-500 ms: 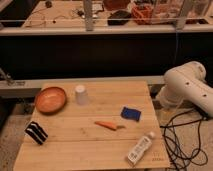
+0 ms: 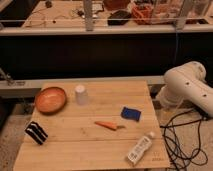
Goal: Place the ceramic cup over the eraser
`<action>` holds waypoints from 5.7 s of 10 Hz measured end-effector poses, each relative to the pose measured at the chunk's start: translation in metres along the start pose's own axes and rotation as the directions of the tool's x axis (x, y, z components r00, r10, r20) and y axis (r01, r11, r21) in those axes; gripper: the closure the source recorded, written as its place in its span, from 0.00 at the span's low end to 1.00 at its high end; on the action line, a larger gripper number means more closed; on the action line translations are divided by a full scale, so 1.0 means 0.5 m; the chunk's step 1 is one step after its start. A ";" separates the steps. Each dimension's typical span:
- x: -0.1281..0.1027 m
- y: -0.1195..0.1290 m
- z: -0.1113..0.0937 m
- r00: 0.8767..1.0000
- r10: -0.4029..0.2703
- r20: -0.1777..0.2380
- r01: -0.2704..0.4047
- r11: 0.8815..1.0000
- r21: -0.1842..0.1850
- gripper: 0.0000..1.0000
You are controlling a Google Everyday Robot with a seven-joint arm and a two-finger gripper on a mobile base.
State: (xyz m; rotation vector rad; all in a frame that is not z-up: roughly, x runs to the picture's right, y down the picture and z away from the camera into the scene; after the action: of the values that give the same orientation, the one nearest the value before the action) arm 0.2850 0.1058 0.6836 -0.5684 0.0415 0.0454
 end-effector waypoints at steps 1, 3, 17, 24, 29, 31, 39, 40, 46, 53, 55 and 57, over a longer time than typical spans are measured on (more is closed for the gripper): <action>0.000 0.000 0.000 1.000 0.000 0.000 0.000 1.000 0.000 0.20; 0.000 0.000 0.000 1.000 0.000 0.000 0.000 1.000 0.000 0.20; -0.144 -0.039 -0.060 0.996 -0.083 -0.011 0.084 0.994 0.075 0.20; -0.254 -0.078 -0.091 0.986 -0.166 0.008 0.164 0.980 0.115 0.20; -0.363 -0.116 -0.108 0.970 -0.242 0.026 0.235 0.959 0.159 0.20; -0.378 -0.125 -0.111 0.964 -0.266 0.029 0.257 0.951 0.171 0.20; -0.490 -0.161 -0.117 0.930 -0.364 0.049 0.346 0.912 0.221 0.20; -0.522 -0.163 -0.119 0.922 -0.384 0.050 0.364 0.903 0.228 0.20; -0.598 -0.187 -0.123 0.889 -0.453 0.064 0.422 0.866 0.269 0.20; -0.675 -0.209 -0.101 0.855 -0.508 0.101 0.462 0.836 0.295 0.20; -0.681 -0.217 -0.094 0.848 -0.519 0.110 0.470 0.831 0.296 0.20; -0.687 -0.226 -0.087 0.839 -0.530 0.119 0.480 0.826 0.295 0.20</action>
State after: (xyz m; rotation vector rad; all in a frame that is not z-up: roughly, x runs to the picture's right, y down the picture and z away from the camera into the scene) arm -0.0530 -0.0236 0.7254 -0.2993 -0.2975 -0.4241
